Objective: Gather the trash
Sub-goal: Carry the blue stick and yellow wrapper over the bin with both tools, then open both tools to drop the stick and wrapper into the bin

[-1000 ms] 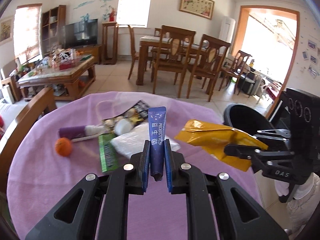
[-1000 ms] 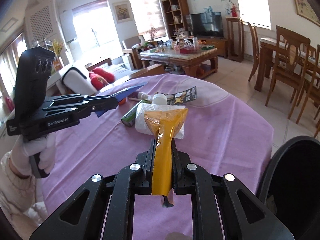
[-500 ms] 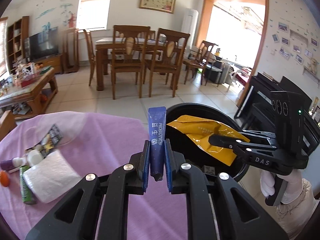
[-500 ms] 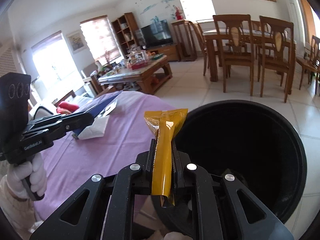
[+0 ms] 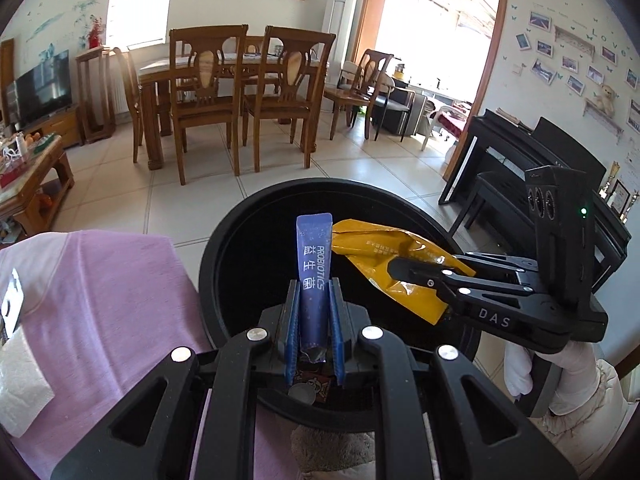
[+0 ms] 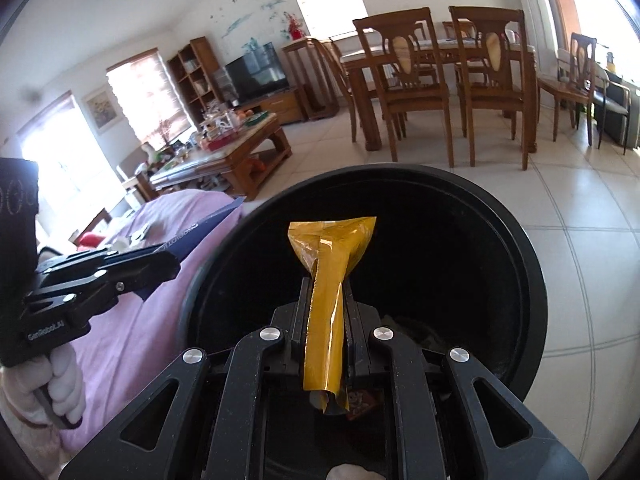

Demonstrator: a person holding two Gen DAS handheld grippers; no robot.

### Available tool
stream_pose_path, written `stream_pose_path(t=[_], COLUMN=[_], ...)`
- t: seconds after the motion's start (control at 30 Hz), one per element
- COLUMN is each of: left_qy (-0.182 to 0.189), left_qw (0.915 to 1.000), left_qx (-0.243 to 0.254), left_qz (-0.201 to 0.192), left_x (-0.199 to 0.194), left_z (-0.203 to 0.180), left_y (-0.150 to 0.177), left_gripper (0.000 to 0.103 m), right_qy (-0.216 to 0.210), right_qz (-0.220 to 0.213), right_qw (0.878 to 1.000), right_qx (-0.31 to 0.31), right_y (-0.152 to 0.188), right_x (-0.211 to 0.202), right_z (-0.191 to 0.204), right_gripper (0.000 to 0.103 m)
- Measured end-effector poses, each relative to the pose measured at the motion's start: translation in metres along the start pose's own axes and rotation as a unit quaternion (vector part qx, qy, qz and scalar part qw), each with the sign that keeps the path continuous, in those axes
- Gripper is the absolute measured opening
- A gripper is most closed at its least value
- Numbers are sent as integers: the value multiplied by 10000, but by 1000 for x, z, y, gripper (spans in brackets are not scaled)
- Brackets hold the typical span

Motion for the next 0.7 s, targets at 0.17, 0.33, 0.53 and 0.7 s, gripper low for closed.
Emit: stream_pose_path(t=[0.17, 0.33, 0.53, 0.7], left_qy=[-11, -24, -37, -160], left_qw=[9999, 9996, 9990, 9986], left_qx=[24, 63, 124, 124], left_qz=[138, 264, 421, 484], left_x=[15, 24, 35, 36], left_z=[-5, -8, -10, -14], left_y=[-5, -6, -6, -5], left_gripper=[14, 14, 14, 17], right_qy=[18, 81, 213, 202], right_qz=[63, 73, 132, 161], right_qw=[9998, 9997, 9996, 9996], right_qx=[162, 221, 151, 130], right_y=[2, 0, 1, 0], right_x=[10, 14, 20, 24], right_z=[-12, -14, -16, -14], right_gripper=[13, 13, 13, 13])
Point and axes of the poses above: each gripper's, at about its wrist camera, not at the fingertips, and x roughly the way its jaws point, z to its left, y to its underside, the point moved 2 cm from there along x, roughly the way its jaws point, and after that the axes turned 14 degrees about z, right-handed, at the moved point
